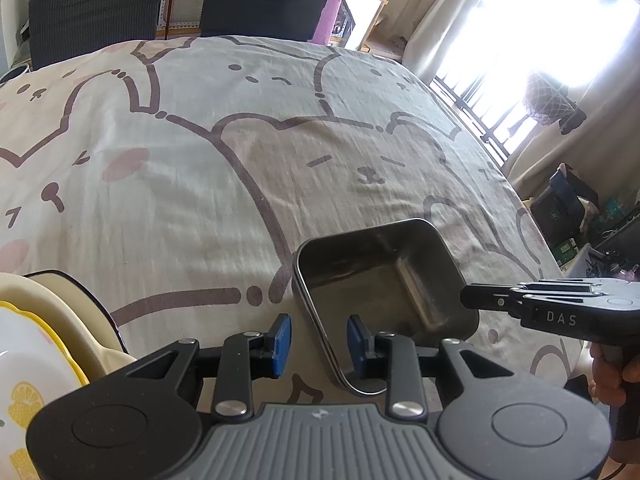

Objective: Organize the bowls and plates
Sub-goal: 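Lower the tray onto the cloth and open both tools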

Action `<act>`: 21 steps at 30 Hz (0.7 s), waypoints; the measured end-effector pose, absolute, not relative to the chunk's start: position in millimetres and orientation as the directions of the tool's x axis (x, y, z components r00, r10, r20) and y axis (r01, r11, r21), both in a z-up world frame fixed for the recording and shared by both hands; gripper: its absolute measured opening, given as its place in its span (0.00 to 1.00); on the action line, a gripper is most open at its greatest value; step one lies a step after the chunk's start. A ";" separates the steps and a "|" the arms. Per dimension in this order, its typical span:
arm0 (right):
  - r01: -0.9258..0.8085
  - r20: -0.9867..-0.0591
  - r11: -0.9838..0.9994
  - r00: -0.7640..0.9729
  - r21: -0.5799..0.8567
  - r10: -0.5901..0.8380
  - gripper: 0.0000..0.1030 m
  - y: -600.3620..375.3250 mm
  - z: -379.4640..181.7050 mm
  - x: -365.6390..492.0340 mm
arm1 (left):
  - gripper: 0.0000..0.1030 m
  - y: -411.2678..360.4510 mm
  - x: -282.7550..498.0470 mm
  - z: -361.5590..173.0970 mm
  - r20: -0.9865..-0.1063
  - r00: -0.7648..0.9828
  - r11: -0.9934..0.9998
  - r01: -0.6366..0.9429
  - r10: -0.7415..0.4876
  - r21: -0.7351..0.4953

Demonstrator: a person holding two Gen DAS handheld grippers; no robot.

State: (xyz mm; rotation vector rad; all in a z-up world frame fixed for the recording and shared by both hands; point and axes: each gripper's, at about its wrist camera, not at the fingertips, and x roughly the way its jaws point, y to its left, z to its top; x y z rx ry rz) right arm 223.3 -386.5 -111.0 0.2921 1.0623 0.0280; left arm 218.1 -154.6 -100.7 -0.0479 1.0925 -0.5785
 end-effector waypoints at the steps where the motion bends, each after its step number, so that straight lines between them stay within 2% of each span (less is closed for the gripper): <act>1: 0.117 -0.856 0.962 0.492 0.246 0.159 0.04 -385.8 -110.1 223.1 | 0.33 -154.8 217.7 -100.4 -0.822 0.328 0.851 0.419 -0.466 -0.316; 3: 0.117 -0.848 0.961 0.504 0.251 0.160 0.08 -384.7 -107.4 221.5 | 0.34 -154.9 216.8 -99.1 -0.821 0.328 0.851 0.418 -0.466 -0.316; 5: 0.124 -0.844 0.958 0.511 0.258 0.161 0.08 -385.2 -105.1 220.0 | 0.40 -155.1 215.2 -97.6 -0.820 0.332 0.852 0.419 -0.466 -0.314; 7: 0.119 -0.840 0.959 0.519 0.255 0.159 0.08 -384.5 -102.5 218.1 | 0.42 -155.0 213.3 -95.5 -0.819 0.336 0.852 0.420 -0.465 -0.312; 9: 0.116 -0.837 0.962 0.525 0.249 0.153 0.10 -382.5 -99.5 215.5 | 0.47 -154.7 211.1 -94.1 -0.819 0.340 0.854 0.418 -0.462 -0.309; 11: 0.108 -0.832 0.964 0.534 0.243 0.150 0.15 -380.6 -95.9 211.9 | 0.56 -154.2 208.4 -92.2 -0.819 0.346 0.857 0.416 -0.457 -0.302; 12: 0.106 -0.830 0.966 0.539 0.238 0.145 0.19 -379.8 -94.0 210.2 | 0.59 -153.9 206.6 -90.9 -0.818 0.350 0.858 0.417 -0.456 -0.300; 15: 0.105 -0.820 0.969 0.558 0.224 0.129 0.34 -378.6 -87.7 203.8 | 0.78 -152.7 200.5 -86.4 -0.811 0.365 0.857 0.425 -0.457 -0.292; 17: 0.103 -0.812 0.972 0.572 0.209 0.114 0.42 -378.3 -83.7 199.1 | 0.86 -150.8 196.2 -82.9 -0.806 0.376 0.857 0.429 -0.458 -0.286; 21: 0.109 -0.804 0.981 0.591 0.162 0.067 0.67 -376.6 -77.3 191.4 | 0.95 -145.2 187.6 -75.3 -0.788 0.403 0.855 0.436 -0.465 -0.282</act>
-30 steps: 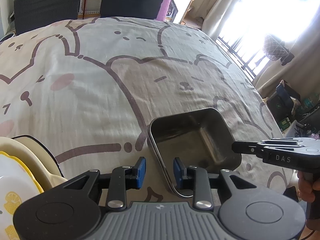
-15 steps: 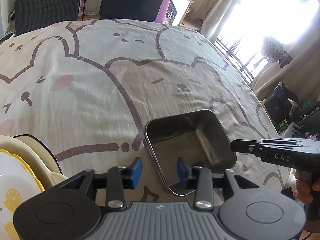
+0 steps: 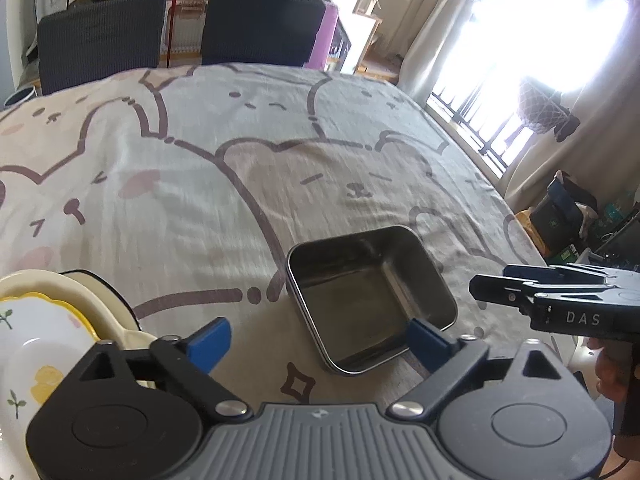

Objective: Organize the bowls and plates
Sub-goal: 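Lower the tray onto the cloth and open both tools, then move both open tools to the small steel cup beside the red can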

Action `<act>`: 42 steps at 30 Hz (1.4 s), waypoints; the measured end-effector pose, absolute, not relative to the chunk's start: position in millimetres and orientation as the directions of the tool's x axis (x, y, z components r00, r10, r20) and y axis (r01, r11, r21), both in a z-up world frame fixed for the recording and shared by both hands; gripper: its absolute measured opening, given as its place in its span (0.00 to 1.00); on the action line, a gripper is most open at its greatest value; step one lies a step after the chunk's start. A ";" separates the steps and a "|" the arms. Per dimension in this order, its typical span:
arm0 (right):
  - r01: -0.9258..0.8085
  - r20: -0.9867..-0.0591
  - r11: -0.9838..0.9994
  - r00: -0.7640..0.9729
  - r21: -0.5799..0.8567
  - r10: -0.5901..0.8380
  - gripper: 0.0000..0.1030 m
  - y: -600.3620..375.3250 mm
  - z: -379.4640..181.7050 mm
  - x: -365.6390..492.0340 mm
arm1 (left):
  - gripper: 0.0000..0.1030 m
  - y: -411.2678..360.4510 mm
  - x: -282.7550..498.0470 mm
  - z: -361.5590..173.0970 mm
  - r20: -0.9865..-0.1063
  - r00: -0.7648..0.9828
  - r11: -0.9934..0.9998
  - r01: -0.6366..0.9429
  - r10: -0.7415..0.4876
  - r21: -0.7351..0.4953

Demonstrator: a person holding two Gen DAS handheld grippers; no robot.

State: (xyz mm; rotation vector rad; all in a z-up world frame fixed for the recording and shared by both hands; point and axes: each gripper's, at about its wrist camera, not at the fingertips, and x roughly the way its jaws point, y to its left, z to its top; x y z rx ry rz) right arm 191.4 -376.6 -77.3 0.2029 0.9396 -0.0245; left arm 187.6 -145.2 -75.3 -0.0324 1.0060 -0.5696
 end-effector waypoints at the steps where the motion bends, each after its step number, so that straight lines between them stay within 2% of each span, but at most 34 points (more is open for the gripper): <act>1: 0.111 -0.800 0.983 0.598 0.149 0.054 0.73 -375.5 -75.7 189.4 | 0.97 -142.9 185.3 -73.0 -0.781 0.411 0.853 0.439 -0.469 -0.282; 4: 0.121 -0.782 0.986 0.624 0.115 0.015 0.88 -374.0 -72.1 184.1 | 1.00 -132.8 181.4 -67.8 -0.768 0.434 0.856 0.437 -0.470 -0.277; 8: 0.121 -0.756 0.986 0.654 0.110 0.004 0.99 -370.6 -67.9 180.5 | 1.00 -115.8 177.4 -59.1 -0.748 0.477 0.866 0.423 -0.462 -0.266; 15: 0.091 -0.719 0.987 0.694 0.131 0.031 1.00 -344.8 -60.5 187.2 | 1.00 -77.0 173.7 -43.7 -0.715 0.562 0.894 0.393 -0.417 -0.213; 20: 0.045 -0.680 0.984 0.728 0.170 0.085 1.00 -315.2 -54.3 202.0 | 1.00 -34.7 174.3 -34.9 -0.686 0.613 0.917 0.318 -0.392 -0.240; 30: -0.102 -0.660 0.981 0.728 0.163 0.186 1.00 -236.0 -57.0 234.3 | 1.00 71.2 182.3 -31.0 -0.676 0.690 0.957 0.085 -0.258 -0.279; 37: -0.240 -0.625 0.944 0.707 0.227 0.331 1.00 -174.6 -57.7 254.1 | 1.00 131.0 189.1 -38.5 -0.694 0.708 0.961 -0.083 -0.128 -0.263; 42: -0.347 -0.615 0.914 0.679 0.212 0.400 1.00 -121.8 -54.3 277.7 | 1.00 160.5 204.5 -45.6 -0.702 0.709 0.945 -0.176 -0.072 -0.275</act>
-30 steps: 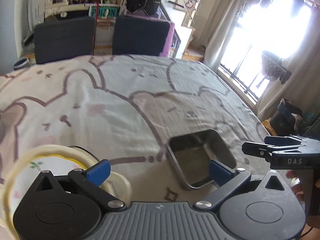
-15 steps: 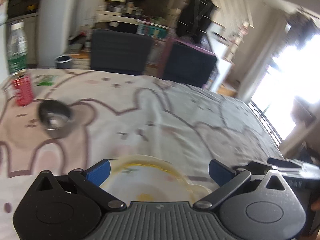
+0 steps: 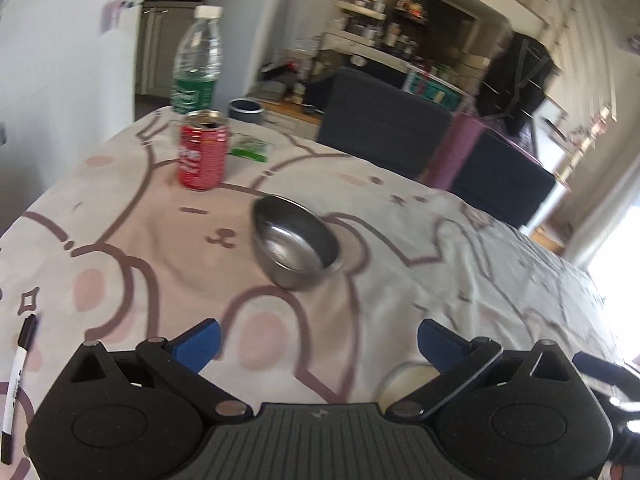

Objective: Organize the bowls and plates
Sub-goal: 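Move both open tools to the small steel cup beside the red can, then close both tools on the rim of the small steel cup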

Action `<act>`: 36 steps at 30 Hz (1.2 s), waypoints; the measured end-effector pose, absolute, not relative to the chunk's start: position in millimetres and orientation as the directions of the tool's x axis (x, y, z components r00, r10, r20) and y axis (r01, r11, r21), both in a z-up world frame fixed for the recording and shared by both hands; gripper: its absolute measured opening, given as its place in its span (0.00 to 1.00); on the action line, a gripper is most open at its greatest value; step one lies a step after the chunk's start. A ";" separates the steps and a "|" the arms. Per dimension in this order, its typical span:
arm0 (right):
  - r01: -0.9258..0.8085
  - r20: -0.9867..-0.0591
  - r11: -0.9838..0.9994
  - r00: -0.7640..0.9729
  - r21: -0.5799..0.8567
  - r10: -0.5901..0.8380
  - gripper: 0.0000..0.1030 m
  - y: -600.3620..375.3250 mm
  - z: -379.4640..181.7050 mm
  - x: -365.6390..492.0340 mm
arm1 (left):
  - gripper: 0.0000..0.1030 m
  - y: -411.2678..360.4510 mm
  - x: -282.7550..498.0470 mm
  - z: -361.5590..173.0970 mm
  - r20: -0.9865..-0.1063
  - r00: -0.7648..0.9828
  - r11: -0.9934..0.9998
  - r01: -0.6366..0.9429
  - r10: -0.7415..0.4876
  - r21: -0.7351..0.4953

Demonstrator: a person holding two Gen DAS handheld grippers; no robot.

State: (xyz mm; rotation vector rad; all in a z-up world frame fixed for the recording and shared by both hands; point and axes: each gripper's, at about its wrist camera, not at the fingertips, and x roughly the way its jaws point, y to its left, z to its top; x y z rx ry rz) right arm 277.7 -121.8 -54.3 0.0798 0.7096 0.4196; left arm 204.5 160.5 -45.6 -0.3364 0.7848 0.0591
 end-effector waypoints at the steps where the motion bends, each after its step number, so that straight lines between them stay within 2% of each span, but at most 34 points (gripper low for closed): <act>1: -0.361 -0.626 0.907 0.663 0.215 0.412 1.00 -110.1 -53.6 285.4 | 1.00 164.9 208.0 -46.6 -0.702 0.709 0.940 -0.195 -0.063 -0.281; 4: -0.355 -0.635 0.903 0.646 0.243 0.425 1.00 -83.4 -53.4 309.0 | 0.97 176.9 219.9 -49.2 -0.701 0.712 0.922 -0.241 -0.045 -0.303; 6: -0.349 -0.636 0.891 0.625 0.290 0.452 0.97 -67.7 -54.7 326.8 | 0.88 185.5 229.9 -51.5 -0.692 0.720 0.905 -0.260 -0.051 -0.337; 8: -0.330 -0.640 0.882 0.607 0.336 0.471 0.91 -58.6 -58.3 340.1 | 0.79 194.9 239.9 -55.4 -0.686 0.726 0.882 -0.285 -0.058 -0.376; 10: -0.286 -0.655 0.878 0.587 0.383 0.477 0.76 -51.2 -64.5 356.2 | 0.69 203.0 250.6 -61.0 -0.683 0.728 0.861 -0.309 -0.058 -0.403; 14: -0.215 -0.663 0.847 0.541 0.486 0.518 0.62 -39.5 -79.1 382.4 | 0.47 210.4 274.3 -71.2 -0.700 0.714 0.858 -0.339 -0.032 -0.385; 16: -0.185 -0.657 0.826 0.526 0.532 0.541 0.53 -34.2 -87.4 394.1 | 0.43 212.0 284.2 -76.1 -0.707 0.707 0.866 -0.340 -0.022 -0.367; 18: -0.157 -0.652 0.804 0.506 0.574 0.564 0.50 -27.7 -96.2 404.5 | 0.43 213.3 293.0 -81.0 -0.708 0.706 0.873 -0.329 -0.026 -0.360; 22: -0.116 -0.667 0.790 0.470 0.602 0.578 0.36 -11.8 -108.9 418.1 | 0.43 219.0 306.7 -90.4 -0.704 0.708 0.863 -0.322 -0.054 -0.390; 28: -0.074 -0.682 0.787 0.454 0.612 0.573 0.35 0.5 -124.2 433.3 | 0.41 226.2 329.0 -102.6 -0.719 0.694 0.873 -0.333 -0.028 -0.356; 31: -0.051 -0.689 0.783 0.443 0.619 0.574 0.27 -0.6 -127.8 434.4 | 0.41 228.7 334.6 -109.3 -0.728 0.685 0.870 -0.341 -0.030 -0.357; 33: -0.050 -0.691 0.782 0.436 0.622 0.577 0.26 6.0 -132.3 437.9 | 0.41 229.5 337.2 -112.5 -0.731 0.682 0.869 -0.344 -0.029 -0.355; 36: -0.066 -0.697 0.790 0.430 0.609 0.574 0.19 14.5 -135.3 442.3 | 0.41 230.0 340.3 -114.4 -0.731 0.682 0.873 -0.341 -0.027 -0.350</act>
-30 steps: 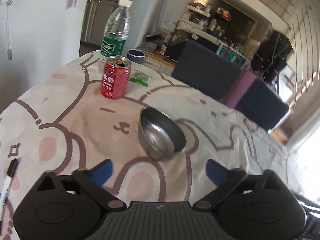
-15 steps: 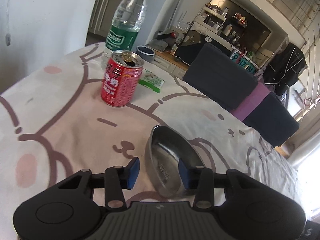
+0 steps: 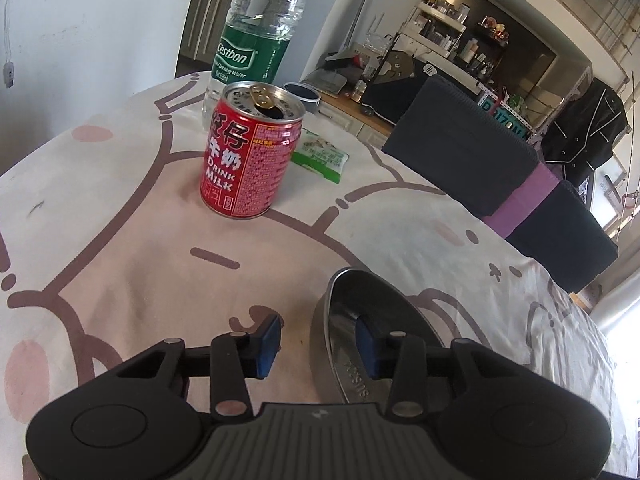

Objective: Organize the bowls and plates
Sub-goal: 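Close both tools on the rim of the small steel cup, then lift the steel cup with both tools and carry it over the tray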

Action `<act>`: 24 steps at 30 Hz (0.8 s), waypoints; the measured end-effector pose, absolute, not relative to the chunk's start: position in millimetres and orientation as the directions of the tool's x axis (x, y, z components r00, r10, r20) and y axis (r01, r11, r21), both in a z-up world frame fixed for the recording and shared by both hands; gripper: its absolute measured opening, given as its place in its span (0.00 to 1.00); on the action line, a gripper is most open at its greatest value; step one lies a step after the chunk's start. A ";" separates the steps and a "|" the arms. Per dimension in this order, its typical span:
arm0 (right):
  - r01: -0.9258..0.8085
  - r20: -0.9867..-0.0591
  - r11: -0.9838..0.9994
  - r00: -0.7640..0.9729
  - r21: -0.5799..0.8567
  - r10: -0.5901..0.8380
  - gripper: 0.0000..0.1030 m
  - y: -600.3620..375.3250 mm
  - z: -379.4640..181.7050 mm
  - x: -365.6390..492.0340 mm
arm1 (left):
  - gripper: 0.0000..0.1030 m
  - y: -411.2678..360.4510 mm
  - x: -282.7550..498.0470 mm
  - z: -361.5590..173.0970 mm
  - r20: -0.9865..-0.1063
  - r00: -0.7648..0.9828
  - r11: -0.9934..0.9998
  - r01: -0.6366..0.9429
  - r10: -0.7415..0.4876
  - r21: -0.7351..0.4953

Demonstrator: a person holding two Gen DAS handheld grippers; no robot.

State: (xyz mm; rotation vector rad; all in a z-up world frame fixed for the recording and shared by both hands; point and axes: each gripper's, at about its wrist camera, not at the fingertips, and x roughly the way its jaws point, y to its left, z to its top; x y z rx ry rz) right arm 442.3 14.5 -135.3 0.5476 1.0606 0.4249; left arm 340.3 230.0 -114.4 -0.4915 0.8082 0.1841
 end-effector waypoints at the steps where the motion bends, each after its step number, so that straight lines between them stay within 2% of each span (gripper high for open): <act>1: -0.074 -0.699 0.799 0.440 0.597 0.563 0.16 15.4 -134.8 443.3 | 0.41 229.9 340.9 -114.9 -0.730 0.683 0.875 -0.338 -0.027 -0.348; 3: -0.098 -0.701 0.819 0.466 0.565 0.540 0.12 17.0 -131.7 446.6 | 0.40 229.7 342.4 -116.5 -0.733 0.680 0.878 -0.335 -0.025 -0.341; 5: -0.110 -0.700 0.833 0.489 0.543 0.521 0.09 14.6 -130.4 451.5 | 0.27 229.6 344.9 -119.2 -0.744 0.668 0.881 -0.335 -0.029 -0.335; 7: -0.101 -0.697 0.830 0.493 0.548 0.520 0.06 7.9 -131.4 456.9 | 0.22 230.0 345.6 -121.5 -0.757 0.653 0.881 -0.340 -0.032 -0.330; 13: -0.107 -0.701 0.822 0.468 0.559 0.538 0.06 -0.1 -132.9 468.0 | 0.17 233.8 344.9 -121.4 -0.763 0.645 0.888 -0.328 -0.040 -0.324; 16: -0.114 -0.712 0.820 0.439 0.561 0.548 0.15 0.5 -136.1 467.6 | 0.15 234.8 344.2 -121.8 -0.768 0.639 0.889 -0.327 -0.041 -0.320; 18: -0.123 -0.713 0.819 0.430 0.561 0.554 0.16 1.1 -137.4 466.1 | 0.14 234.2 343.8 -120.9 -0.772 0.634 0.891 -0.326 -0.040 -0.315; 24: -0.170 -0.724 0.853 0.462 0.493 0.511 0.08 6.1 -129.2 459.0 | 0.12 229.9 338.0 -109.4 -0.765 0.642 0.905 -0.301 -0.041 -0.301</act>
